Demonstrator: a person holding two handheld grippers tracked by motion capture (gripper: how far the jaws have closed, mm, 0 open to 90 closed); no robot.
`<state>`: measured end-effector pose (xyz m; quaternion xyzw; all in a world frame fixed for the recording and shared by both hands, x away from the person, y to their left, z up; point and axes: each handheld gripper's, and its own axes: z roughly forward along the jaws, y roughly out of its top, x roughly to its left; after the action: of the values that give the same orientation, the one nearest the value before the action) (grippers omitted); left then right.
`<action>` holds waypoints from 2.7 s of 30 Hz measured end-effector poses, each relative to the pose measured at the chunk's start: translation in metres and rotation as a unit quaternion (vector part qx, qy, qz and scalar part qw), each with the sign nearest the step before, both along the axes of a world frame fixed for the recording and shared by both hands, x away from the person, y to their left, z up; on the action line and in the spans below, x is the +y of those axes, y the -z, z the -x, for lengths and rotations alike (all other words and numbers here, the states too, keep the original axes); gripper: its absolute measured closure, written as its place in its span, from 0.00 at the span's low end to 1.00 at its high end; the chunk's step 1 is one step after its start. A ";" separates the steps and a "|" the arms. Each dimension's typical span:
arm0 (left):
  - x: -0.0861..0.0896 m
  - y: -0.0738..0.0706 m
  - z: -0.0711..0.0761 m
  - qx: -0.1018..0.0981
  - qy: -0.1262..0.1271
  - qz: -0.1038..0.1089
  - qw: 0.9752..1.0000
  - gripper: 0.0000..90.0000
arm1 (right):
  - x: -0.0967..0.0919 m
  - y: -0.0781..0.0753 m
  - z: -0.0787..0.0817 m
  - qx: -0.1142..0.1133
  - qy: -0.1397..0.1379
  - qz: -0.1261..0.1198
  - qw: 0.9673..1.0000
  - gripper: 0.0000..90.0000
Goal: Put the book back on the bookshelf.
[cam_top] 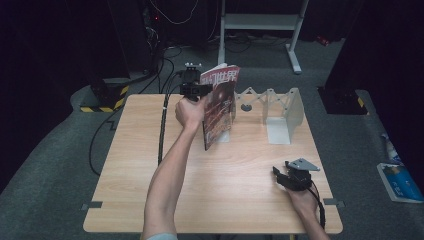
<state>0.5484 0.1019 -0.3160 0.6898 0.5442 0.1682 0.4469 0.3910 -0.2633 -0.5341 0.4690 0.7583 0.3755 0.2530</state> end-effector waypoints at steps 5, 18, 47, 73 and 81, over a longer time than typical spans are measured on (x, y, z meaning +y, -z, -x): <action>-0.003 0.002 -0.001 -0.005 -0.003 -0.002 1.000 0.93 | 0.000 0.000 0.000 0.001 0.000 0.000 1.000 0.46; -0.009 0.004 -0.001 0.000 0.002 -0.011 1.000 0.92 | 0.000 0.000 0.000 0.001 -0.001 0.000 1.000 0.46; -0.012 -0.007 0.001 0.087 0.046 -0.077 0.992 0.91 | 0.000 0.000 0.000 0.002 -0.001 -0.002 1.000 0.47; -0.006 -0.011 0.008 0.101 0.063 -0.090 0.989 0.93 | 0.000 0.000 0.000 0.000 -0.004 -0.001 1.000 0.47; -0.008 -0.013 0.010 0.071 0.049 -0.086 0.993 0.93 | 0.000 0.000 0.000 0.001 -0.003 -0.002 1.000 0.47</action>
<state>0.5385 0.0940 -0.3032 0.7615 0.5237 0.1435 0.3539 0.3912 -0.2635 -0.5342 0.4675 0.7591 0.3776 0.2502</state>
